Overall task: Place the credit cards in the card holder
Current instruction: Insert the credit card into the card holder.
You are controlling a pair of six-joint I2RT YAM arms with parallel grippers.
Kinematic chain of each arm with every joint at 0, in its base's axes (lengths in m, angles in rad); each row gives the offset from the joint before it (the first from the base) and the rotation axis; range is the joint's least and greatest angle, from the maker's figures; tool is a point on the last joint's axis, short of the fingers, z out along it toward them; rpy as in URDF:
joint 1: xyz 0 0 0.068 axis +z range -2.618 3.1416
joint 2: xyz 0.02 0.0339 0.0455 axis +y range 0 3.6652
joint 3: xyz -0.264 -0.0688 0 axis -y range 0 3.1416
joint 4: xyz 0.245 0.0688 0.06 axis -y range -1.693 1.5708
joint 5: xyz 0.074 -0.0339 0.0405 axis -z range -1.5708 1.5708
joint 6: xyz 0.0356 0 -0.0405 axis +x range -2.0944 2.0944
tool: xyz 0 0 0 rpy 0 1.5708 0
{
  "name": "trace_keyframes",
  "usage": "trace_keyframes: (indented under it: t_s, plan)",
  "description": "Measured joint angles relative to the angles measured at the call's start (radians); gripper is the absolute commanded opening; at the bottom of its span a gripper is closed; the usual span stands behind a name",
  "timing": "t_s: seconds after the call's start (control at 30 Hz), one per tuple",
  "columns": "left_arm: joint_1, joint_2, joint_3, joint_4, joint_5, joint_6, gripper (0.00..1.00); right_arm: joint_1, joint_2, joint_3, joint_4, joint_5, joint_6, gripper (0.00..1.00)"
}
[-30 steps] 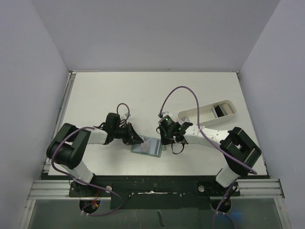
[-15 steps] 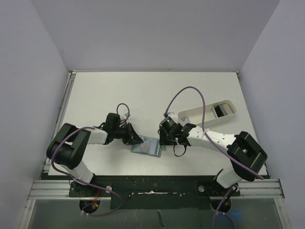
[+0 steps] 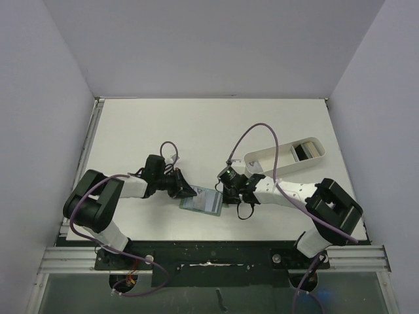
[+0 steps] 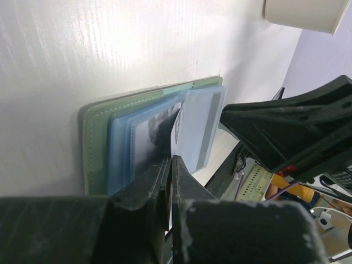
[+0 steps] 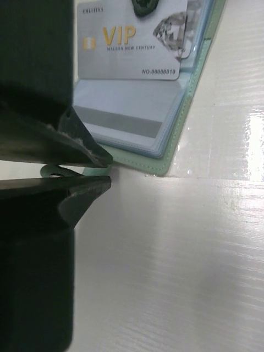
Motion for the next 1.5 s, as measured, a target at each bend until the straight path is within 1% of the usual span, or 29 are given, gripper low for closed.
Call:
trace_keyframes:
  t_s: [0.1,0.17,0.7,1.0,1.03,1.07,1.2,1.23,1.3,1.5]
  plan:
    - [-0.002,0.0,0.0,0.003,0.008,0.0,0.0,-0.006,0.024,-0.005,0.008,0.003,-0.015,0.02]
    - [-0.006,0.0,0.0,0.005,0.014,-0.001,0.0,-0.013,0.031,-0.008,0.008,0.006,-0.031,0.0]
    - [-0.018,0.015,0.002,0.023,0.038,-0.004,0.0,-0.047,0.031,-0.023,0.061,0.01,-0.16,0.0]
    - [-0.022,0.054,0.058,0.02,0.03,0.022,0.0,-0.051,0.031,-0.024,0.074,0.009,-0.181,0.0]
    - [-0.024,0.059,0.062,0.021,0.028,0.027,0.0,-0.051,0.031,-0.024,0.073,0.009,-0.181,0.03]
    - [-0.025,0.064,0.064,0.021,0.028,0.03,0.0,-0.051,0.031,-0.024,0.073,0.009,-0.181,0.1]
    - [-0.027,0.076,0.065,0.021,0.027,0.034,0.0,-0.05,0.023,-0.02,0.041,0.017,-0.154,0.45]
    - [-0.027,0.076,0.065,0.023,0.027,0.035,0.0,-0.048,0.015,-0.017,0.024,0.023,-0.143,0.48]
    - [-0.027,0.076,0.064,0.023,0.025,0.035,0.0,-0.043,-0.013,-0.016,-0.005,0.033,-0.11,0.52]
    - [-0.027,0.076,0.064,0.023,0.024,0.035,0.0,-0.021,-0.127,-0.041,0.009,0.04,0.006,0.51]
